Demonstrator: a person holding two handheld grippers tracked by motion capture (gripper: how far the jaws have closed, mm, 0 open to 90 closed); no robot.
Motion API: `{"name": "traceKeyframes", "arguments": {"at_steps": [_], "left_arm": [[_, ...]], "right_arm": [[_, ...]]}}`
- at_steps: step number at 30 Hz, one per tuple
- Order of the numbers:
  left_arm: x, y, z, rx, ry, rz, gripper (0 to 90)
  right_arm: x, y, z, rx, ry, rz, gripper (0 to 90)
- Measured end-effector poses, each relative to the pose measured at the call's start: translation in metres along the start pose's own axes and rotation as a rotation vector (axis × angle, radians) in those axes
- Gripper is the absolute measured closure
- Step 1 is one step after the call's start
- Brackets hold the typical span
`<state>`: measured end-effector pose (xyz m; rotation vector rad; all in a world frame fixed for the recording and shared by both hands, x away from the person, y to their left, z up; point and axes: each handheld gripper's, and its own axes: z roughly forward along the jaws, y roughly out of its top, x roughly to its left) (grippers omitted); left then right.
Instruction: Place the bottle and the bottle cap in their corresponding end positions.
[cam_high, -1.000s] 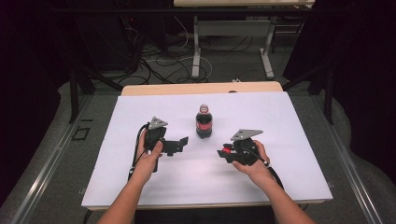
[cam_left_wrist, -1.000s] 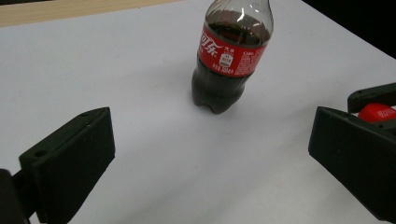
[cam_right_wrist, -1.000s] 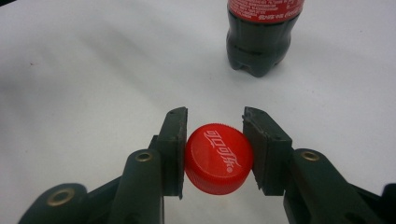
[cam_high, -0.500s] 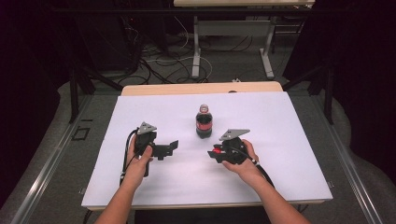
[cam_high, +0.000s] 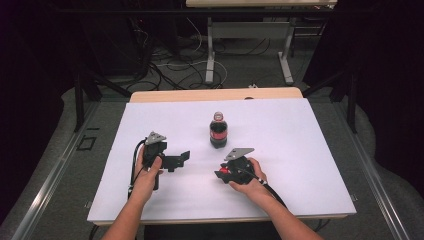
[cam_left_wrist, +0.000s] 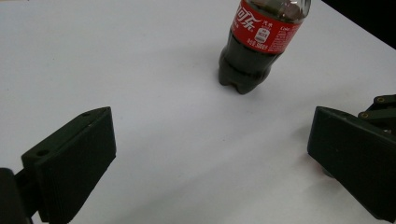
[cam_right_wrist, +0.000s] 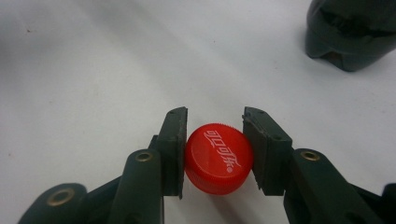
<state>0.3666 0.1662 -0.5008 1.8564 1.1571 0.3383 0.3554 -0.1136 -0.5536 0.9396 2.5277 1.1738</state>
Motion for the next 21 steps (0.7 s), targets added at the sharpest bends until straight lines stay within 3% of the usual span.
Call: {"name": "traceKeyframes", "arguments": {"at_steps": [8, 17, 20, 21], "left_arm": [[-0.001, -0.002, 0.002, 0.01, -0.005, -0.002, 1.3], [0.0, -0.003, 0.003, 0.012, -0.002, -0.006, 1.3], [0.0, -0.003, 0.003, 0.012, -0.004, -0.015, 1.3], [0.0, -0.003, 0.003, 0.014, -0.004, -0.016, 1.3]], "right_arm": [[0.003, -0.001, 0.008, -0.022, -0.004, -0.017, 60.1], [0.003, -0.001, 0.012, -0.002, 0.001, -0.011, 59.9], [0.002, -0.001, 0.013, -0.024, 0.002, -0.002, 59.3], [0.001, -0.001, 0.012, -0.006, 0.005, -0.009, 58.8]]}}
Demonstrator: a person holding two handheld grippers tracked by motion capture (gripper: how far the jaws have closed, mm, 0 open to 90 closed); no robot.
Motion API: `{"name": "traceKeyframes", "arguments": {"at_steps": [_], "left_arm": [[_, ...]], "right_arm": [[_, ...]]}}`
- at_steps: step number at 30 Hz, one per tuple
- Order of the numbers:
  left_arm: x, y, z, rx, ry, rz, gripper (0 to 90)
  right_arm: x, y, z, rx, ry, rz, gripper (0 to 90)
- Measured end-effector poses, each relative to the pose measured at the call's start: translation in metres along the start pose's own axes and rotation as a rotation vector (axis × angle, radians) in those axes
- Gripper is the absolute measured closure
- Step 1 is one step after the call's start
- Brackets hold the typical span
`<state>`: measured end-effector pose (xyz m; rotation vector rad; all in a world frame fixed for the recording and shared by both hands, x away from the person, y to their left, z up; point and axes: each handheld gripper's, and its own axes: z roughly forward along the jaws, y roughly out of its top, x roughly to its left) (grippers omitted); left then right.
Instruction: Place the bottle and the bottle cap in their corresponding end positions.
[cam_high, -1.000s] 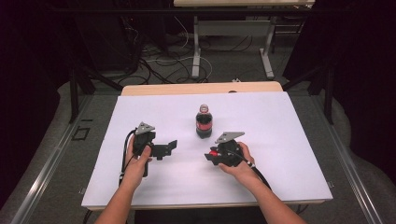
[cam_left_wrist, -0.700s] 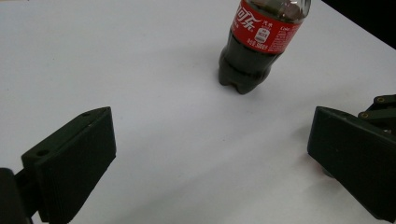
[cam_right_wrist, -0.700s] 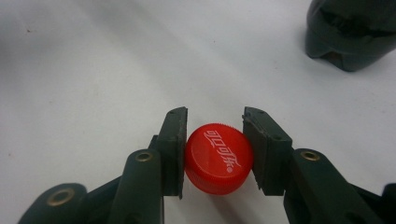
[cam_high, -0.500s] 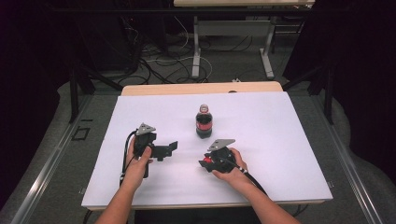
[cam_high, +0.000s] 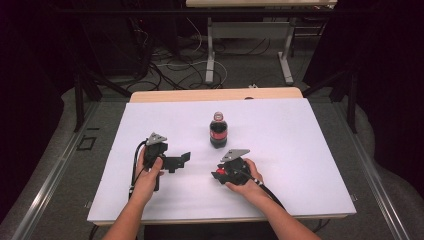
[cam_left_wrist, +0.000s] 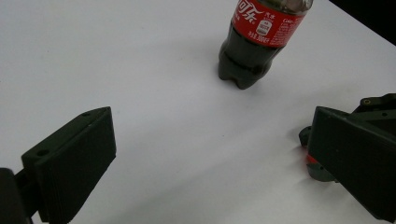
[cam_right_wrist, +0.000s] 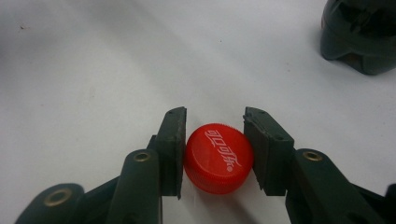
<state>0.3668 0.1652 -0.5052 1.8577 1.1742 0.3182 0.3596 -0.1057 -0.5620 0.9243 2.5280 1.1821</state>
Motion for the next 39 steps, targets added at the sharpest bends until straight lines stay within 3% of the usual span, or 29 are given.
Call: {"name": "traceKeyframes", "arguments": {"at_steps": [3, 4, 6, 8, 13, 18, 19, 23, 29, 32, 39], "left_arm": [[0.0, 0.0, 0.0, 0.003, -0.002, 0.0, 1.3], [0.0, 0.0, 0.0, 0.004, -0.001, 0.007, 1.3], [0.0, 0.0, 0.0, 0.006, -0.001, 0.007, 1.3], [0.001, 0.0, 0.0, 0.011, -0.002, 0.007, 1.3], [0.001, -0.001, 0.001, 0.011, 0.0, 0.005, 1.3], [0.002, -0.001, 0.001, 0.008, 0.002, 0.003, 1.3], [0.002, -0.001, 0.001, 0.006, 0.003, 0.004, 1.3], [0.003, -0.001, 0.0, 0.004, 0.004, -0.009, 1.3], [0.006, -0.001, -0.001, 0.002, 0.009, -0.008, 1.3], [0.007, -0.001, -0.001, 0.002, 0.013, -0.013, 1.3], [0.011, -0.001, -0.002, 0.013, 0.019, -0.027, 1.3]], "right_arm": [[-0.001, 0.0, 0.0, -0.011, -0.007, 0.018, 57.1], [-0.003, 0.0, 0.0, -0.001, 0.002, 0.004, 56.3], [-0.002, 0.0, 0.0, -0.012, -0.004, 0.036, 53.8], [-0.004, 0.0, 0.0, 0.0, 0.017, 0.04, 48.9], [-0.006, 0.002, -0.003, -0.026, -0.006, 0.052, 40.5], [-0.01, 0.009, -0.014, 0.002, -0.003, 0.055, 34.1], [-0.01, 0.01, -0.015, -0.019, -0.01, 0.058, 32.5], [-0.015, 0.012, -0.025, -0.005, -0.04, 0.06, 28.5], [-0.035, 0.009, -0.039, -0.051, -0.092, 0.116, 22.8], [-0.045, 0.007, -0.048, -0.041, -0.115, 0.152, 16.4], [-0.069, 0.0, -0.067, -0.022, -0.188, 0.22, 13.6]]}}
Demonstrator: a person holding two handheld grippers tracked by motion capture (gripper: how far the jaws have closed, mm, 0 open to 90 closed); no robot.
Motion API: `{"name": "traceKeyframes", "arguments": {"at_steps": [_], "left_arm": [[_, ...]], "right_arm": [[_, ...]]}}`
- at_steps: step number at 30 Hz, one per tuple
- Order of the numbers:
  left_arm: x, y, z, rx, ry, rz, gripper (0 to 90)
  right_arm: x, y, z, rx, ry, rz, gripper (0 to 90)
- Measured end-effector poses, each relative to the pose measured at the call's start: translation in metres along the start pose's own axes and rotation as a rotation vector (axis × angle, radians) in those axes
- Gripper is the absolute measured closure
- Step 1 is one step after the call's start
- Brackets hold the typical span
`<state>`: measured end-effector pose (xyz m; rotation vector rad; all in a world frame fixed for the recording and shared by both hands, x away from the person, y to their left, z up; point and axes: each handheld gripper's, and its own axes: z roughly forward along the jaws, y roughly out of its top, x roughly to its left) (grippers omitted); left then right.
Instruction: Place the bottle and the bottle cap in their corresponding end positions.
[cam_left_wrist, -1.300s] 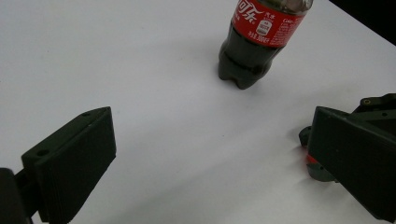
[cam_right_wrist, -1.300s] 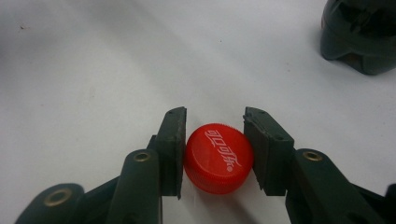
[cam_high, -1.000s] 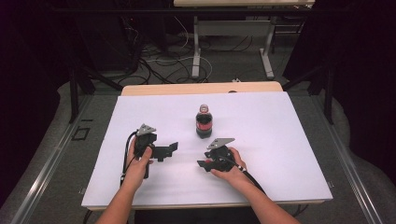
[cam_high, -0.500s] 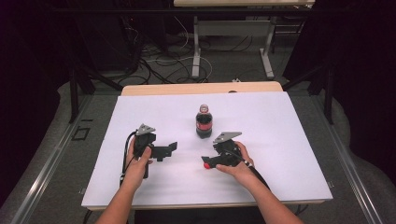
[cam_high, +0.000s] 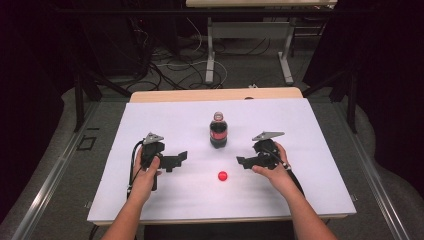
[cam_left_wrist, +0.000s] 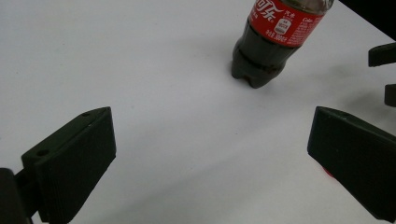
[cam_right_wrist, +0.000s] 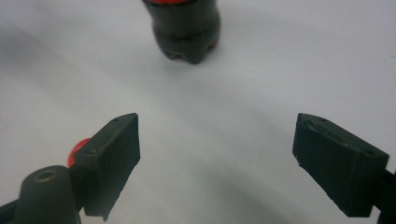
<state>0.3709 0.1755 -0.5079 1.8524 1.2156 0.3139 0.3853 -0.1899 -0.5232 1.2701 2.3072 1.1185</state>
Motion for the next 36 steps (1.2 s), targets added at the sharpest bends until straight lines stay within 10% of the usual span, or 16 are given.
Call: {"name": "traceKeyframes", "arguments": {"at_steps": [17, 36], "left_arm": [[0.018, -0.003, -0.002, -0.011, 0.046, -0.059, 1.2], [0.032, -0.008, 0.0, 0.006, 0.075, -0.088, 1.3]], "right_arm": [[-0.056, -0.016, -0.03, -0.034, -0.18, 0.124, 0.0], [-0.085, -0.035, -0.027, -0.029, -0.216, 0.239, 0.1]]}}
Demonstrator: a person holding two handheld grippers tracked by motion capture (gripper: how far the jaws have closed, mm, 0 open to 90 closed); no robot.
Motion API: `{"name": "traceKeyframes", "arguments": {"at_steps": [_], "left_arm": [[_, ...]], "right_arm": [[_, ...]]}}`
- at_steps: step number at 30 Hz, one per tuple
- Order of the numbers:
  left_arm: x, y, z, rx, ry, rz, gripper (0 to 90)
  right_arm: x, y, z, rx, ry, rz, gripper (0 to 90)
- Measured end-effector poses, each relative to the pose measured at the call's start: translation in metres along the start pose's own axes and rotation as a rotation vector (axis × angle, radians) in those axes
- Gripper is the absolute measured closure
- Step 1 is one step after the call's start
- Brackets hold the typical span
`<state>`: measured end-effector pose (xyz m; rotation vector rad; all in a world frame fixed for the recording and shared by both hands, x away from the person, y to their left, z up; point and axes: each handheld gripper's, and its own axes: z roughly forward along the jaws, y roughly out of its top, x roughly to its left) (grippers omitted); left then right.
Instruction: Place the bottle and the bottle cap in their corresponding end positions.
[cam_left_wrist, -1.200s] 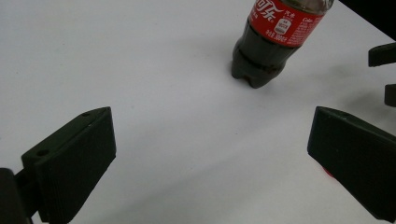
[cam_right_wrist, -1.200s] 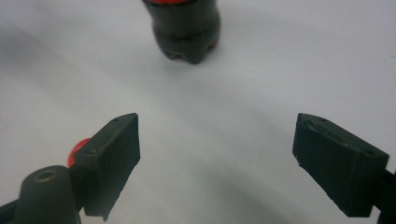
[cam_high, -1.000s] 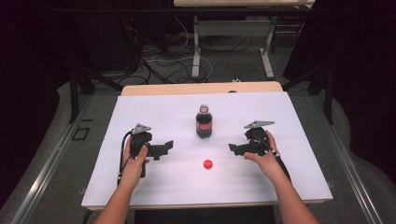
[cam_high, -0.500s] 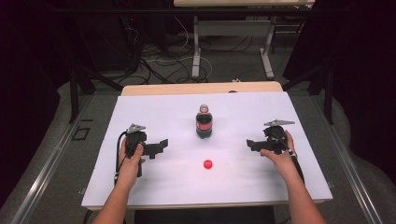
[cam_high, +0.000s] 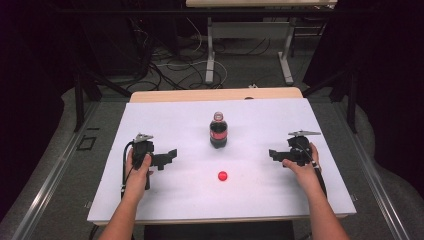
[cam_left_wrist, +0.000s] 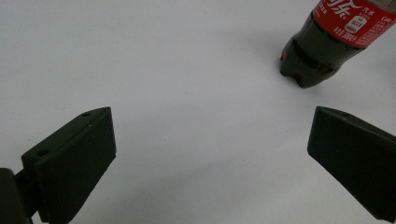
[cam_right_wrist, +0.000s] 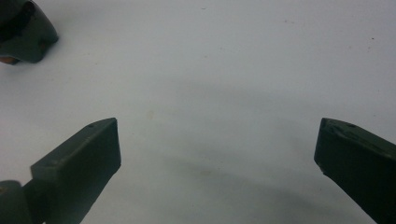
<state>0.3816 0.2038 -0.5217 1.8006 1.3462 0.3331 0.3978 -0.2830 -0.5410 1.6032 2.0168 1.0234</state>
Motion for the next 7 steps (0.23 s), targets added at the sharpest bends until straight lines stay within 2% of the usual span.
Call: {"name": "traceKeyframes", "arguments": {"at_steps": [7], "left_arm": [[0.0021, 0.0003, 0.0007, -0.005, 0.006, -0.01, 1.3]], "right_arm": [[-0.0007, 0.0007, -0.0019, -0.01, 0.003, 0.007, 0.6]]}}
